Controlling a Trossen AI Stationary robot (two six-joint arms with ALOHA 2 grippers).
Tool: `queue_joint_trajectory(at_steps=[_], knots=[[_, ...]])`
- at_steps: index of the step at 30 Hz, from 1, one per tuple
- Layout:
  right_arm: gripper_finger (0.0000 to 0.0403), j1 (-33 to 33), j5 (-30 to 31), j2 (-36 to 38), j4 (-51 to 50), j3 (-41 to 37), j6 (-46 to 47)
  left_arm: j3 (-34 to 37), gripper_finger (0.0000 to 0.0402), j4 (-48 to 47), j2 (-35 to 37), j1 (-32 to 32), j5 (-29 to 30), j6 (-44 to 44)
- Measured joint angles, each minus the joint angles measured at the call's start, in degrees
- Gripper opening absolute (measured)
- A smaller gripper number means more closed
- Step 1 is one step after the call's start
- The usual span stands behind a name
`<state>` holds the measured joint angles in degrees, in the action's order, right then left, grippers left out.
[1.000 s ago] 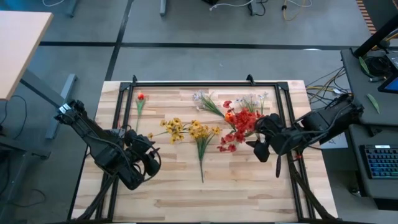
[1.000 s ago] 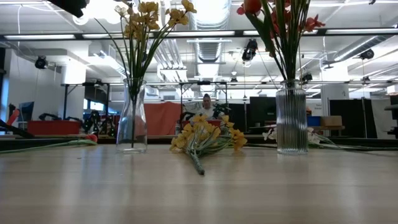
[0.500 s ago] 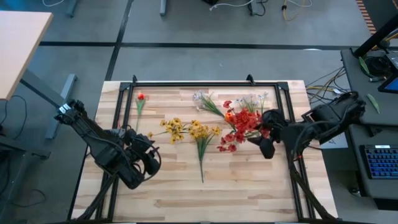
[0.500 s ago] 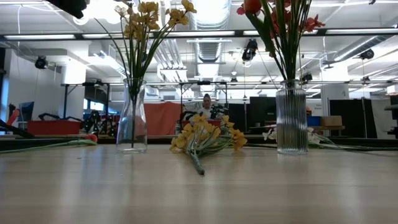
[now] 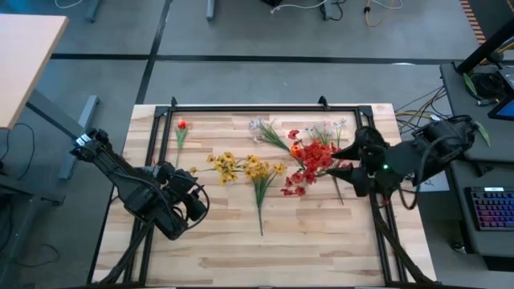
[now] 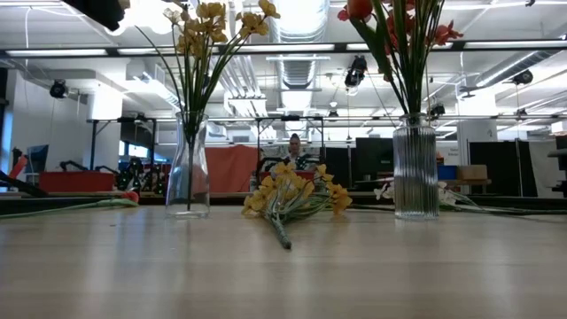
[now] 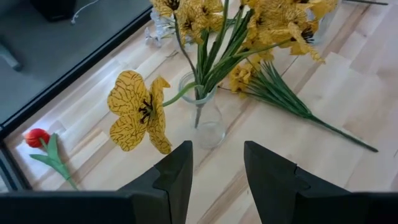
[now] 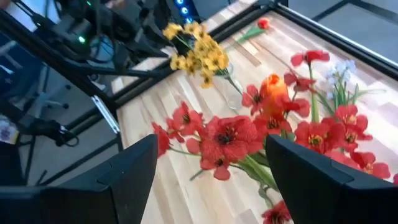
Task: Sort flowers into vase by color
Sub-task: Put the right white flower into the left transparent vase
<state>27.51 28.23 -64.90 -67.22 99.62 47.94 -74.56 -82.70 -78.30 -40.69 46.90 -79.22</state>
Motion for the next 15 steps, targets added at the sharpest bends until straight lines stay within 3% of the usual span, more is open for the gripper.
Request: queue_joint_trajectory(at_steps=[4,10,15], knots=[[0.0288,0.0,1.3,0.0,-0.1,2.8,-0.9,0.0,0.0129,-1.8,0.0,0.4,-0.6,0.0],[0.0288,-1.0,10.1,-0.1,-1.9,7.2,-0.2,-1.3,0.0129,-4.8,0.1,1.6,-1.1,0.2],[0.0288,-5.9,13.9,-0.5,-16.0,11.5,7.8,-4.2,0.0129,-7.5,0.1,1.8,0.4,0.7]])
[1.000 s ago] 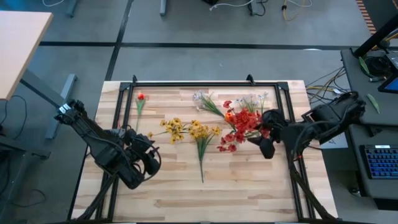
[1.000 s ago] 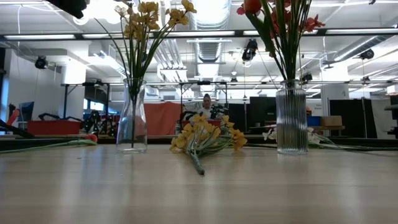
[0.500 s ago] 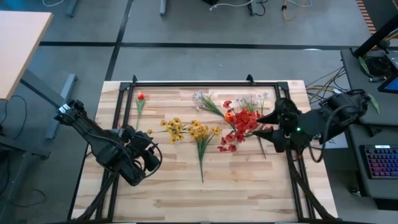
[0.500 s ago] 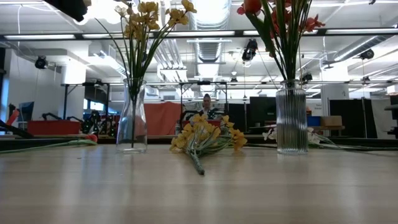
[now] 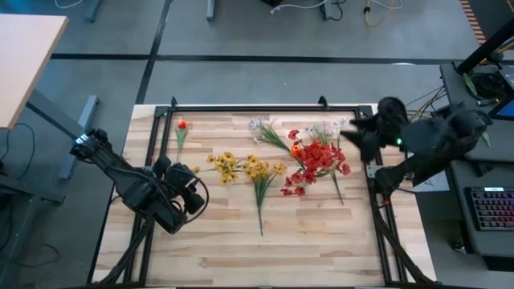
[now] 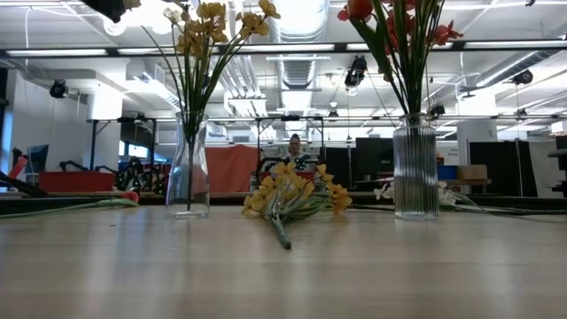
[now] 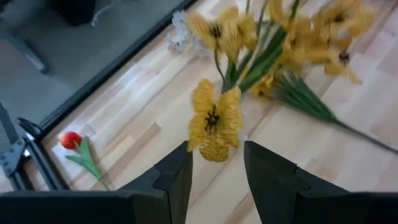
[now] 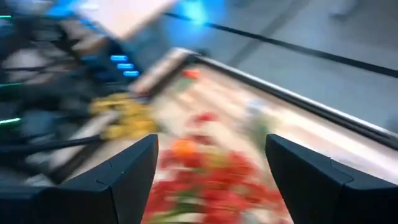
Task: Sort flowers into vase by color
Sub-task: Put the right white flower into the left transparent vase
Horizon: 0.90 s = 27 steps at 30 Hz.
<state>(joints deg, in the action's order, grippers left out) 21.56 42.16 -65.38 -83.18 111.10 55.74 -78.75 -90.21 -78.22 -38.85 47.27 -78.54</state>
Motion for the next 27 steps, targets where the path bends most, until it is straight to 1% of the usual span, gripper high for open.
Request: queue_joint_trajectory(at_steps=[2,3,4,7,13,15,18,20,24,27], knots=[[0.0288,-2.7,0.9,-0.3,-7.4,1.0,4.8,-0.8,0.0129,0.2,0.1,0.0,1.5,1.0],[0.0288,-4.1,1.3,-0.3,-7.2,0.8,5.8,-1.3,0.0129,0.2,0.1,0.0,1.9,1.6],[0.0288,-5.7,1.3,0.1,-5.4,-0.4,4.6,-1.7,0.0129,0.1,0.1,0.0,2.7,2.2],[0.0288,-9.2,-1.4,0.4,-2.5,-1.8,1.7,-2.7,0.0129,0.2,0.2,0.0,5.0,3.3],[0.0288,-18.4,-1.0,-3.5,-7.1,-2.1,-0.2,-3.9,0.0129,0.2,0.2,0.0,8.1,5.0],[0.0287,-22.3,-1.4,-5.0,-6.7,-2.1,-2.5,-4.0,0.0129,0.2,0.1,0.0,9.2,5.5],[0.0278,-29.6,-2.8,-7.9,-6.8,-1.8,-6.4,-4.1,0.0129,0.2,0.1,0.0,9.2,6.1],[0.0269,-35.7,-5.3,-10.0,-6.5,-1.5,-9.7,-4.1,0.0129,0.2,0.1,0.0,9.2,6.1],[0.0248,-48.8,-14.0,-14.1,-6.5,-1.2,-16.7,-4.1,0.0129,0.2,0.1,0.0,9.2,6.1],[0.0237,-56.5,-21.2,-17.4,-6.8,-1.8,-21.2,-4.1,0.0129,0.2,0.1,0.0,9.2,6.5]])
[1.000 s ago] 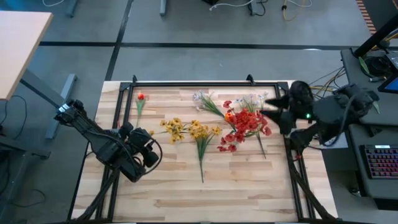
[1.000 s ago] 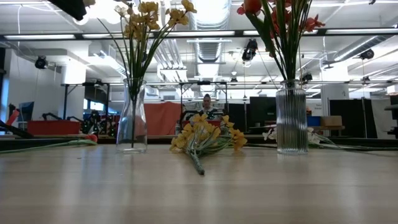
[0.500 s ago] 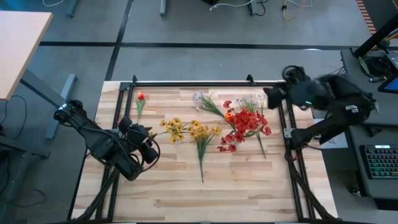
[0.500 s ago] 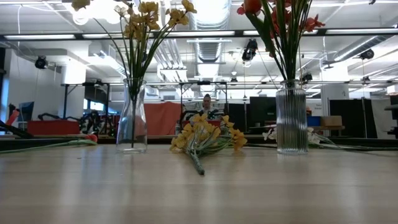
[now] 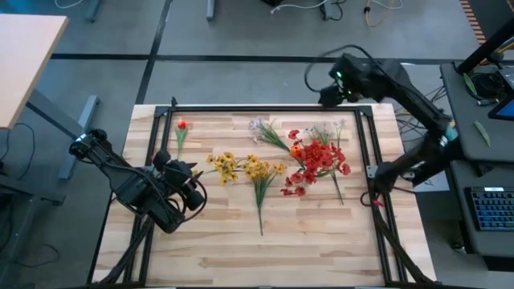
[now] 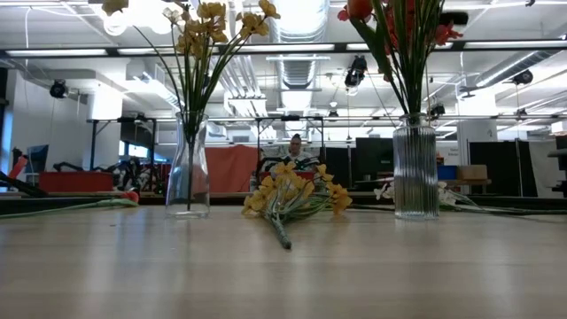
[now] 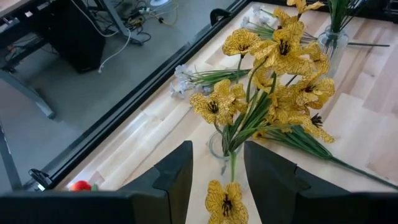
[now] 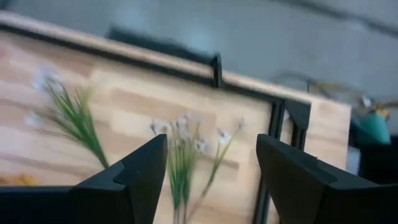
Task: Sort flowers into vase by color
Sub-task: Put the right white flower into the left transparent vase
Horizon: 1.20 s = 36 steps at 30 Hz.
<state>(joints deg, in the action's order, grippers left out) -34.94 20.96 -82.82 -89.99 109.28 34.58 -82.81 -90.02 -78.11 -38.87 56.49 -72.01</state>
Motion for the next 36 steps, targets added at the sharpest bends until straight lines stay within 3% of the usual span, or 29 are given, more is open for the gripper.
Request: queue_joint_trajectory(at_steps=[8,12,20,26,36], knots=[[0.0239,-11.2,-11.4,-6.4,0.0,-0.5,-8.9,0.0,0.0129,0.0,0.0,0.0,0.0,0.8],[0.0252,-13.7,-13.5,-7.0,0.1,-2.8,-11.1,0.0,0.0129,0.0,-0.2,0.0,-0.2,0.8],[0.0286,-15.0,-14.2,-3.5,2.3,-16.5,-12.2,0.0,0.0129,0.2,-0.2,0.0,-1.0,0.8],[0.0300,-14.9,-22.3,0.7,12.5,-28.0,-12.2,0.0,0.0129,0.2,-0.2,0.0,-1.1,0.8],[0.0309,-14.3,-25.0,2.5,19.3,-42.2,-12.1,0.1,0.0129,0.2,-0.2,0.0,-1.1,1.0]])
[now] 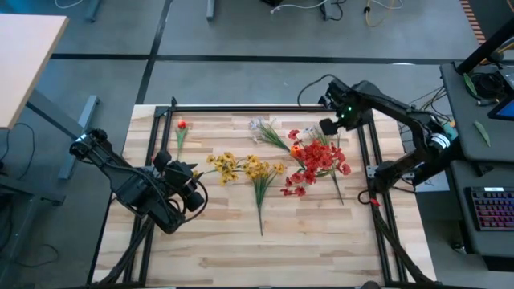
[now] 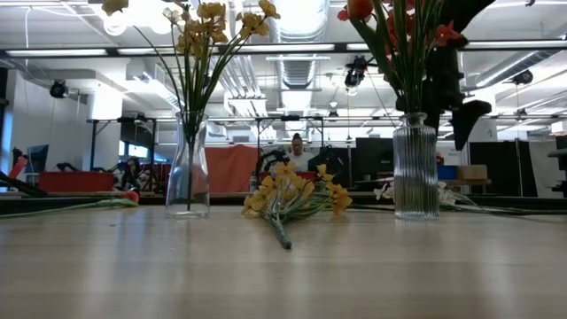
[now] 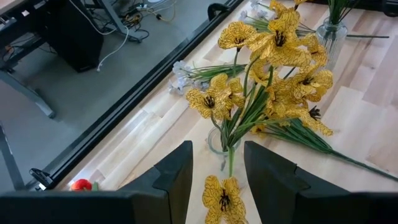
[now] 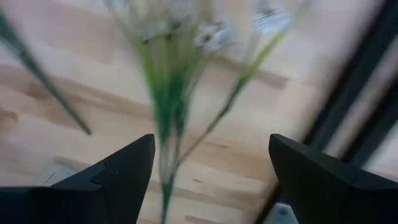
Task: Sort flowers into vase by color
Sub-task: Put the right white flower into the left transparent vase
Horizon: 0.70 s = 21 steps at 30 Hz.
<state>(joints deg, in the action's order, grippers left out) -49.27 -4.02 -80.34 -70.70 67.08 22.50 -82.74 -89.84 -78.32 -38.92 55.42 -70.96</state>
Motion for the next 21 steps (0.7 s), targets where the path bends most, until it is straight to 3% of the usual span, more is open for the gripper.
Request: queue_joint_trajectory(at_steps=[4,21], knots=[[0.0327,0.3,-4.2,0.3,5.4,-5.1,0.1,0.0,0.0129,0.0,0.0,0.0,0.0,0.4],[0.0338,2.1,-4.0,-0.5,17.1,-16.8,5.0,0.0,0.0129,0.1,0.0,0.0,1.0,1.3]])
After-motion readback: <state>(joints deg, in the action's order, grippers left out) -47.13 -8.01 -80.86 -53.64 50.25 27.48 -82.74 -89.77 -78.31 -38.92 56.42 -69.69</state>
